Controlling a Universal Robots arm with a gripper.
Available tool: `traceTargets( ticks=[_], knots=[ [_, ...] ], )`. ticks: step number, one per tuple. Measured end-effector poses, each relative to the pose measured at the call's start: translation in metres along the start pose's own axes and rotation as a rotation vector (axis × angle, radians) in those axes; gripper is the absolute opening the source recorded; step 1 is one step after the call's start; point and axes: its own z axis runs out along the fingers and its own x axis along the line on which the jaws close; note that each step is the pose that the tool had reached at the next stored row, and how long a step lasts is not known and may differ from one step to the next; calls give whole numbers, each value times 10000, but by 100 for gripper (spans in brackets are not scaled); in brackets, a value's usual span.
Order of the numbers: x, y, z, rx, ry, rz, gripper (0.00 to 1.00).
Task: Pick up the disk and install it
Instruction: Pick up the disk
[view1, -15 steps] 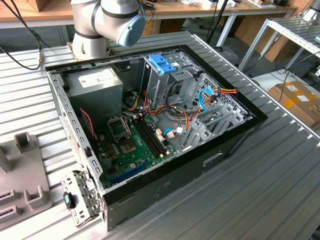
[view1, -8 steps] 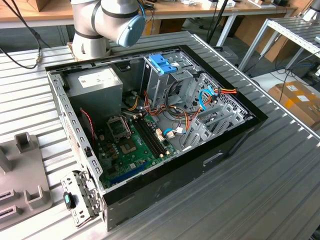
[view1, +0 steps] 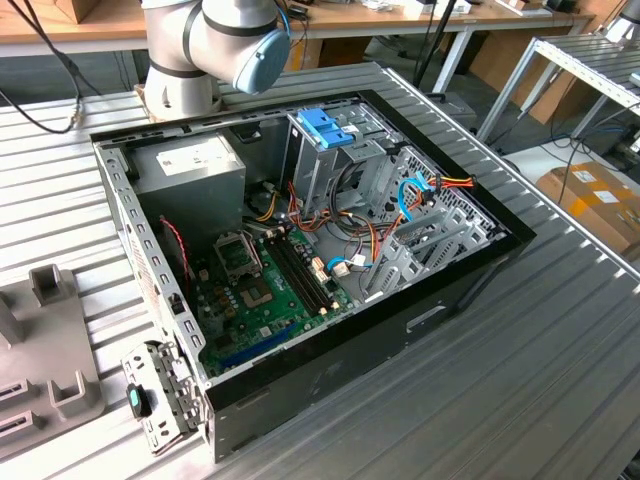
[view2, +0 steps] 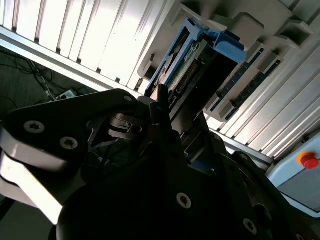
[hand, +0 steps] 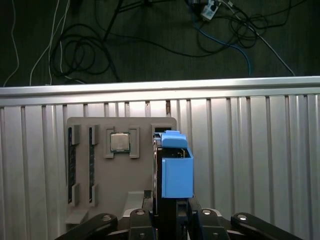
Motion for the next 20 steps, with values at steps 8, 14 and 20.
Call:
traceTargets(
  ticks=[8,14,20],
  knots=[
    [-1,1,-125,0,0,0,35],
    [-2,2,-250,0,0,0,35],
    [-3,3,-410,1,0,0,35]
  ],
)
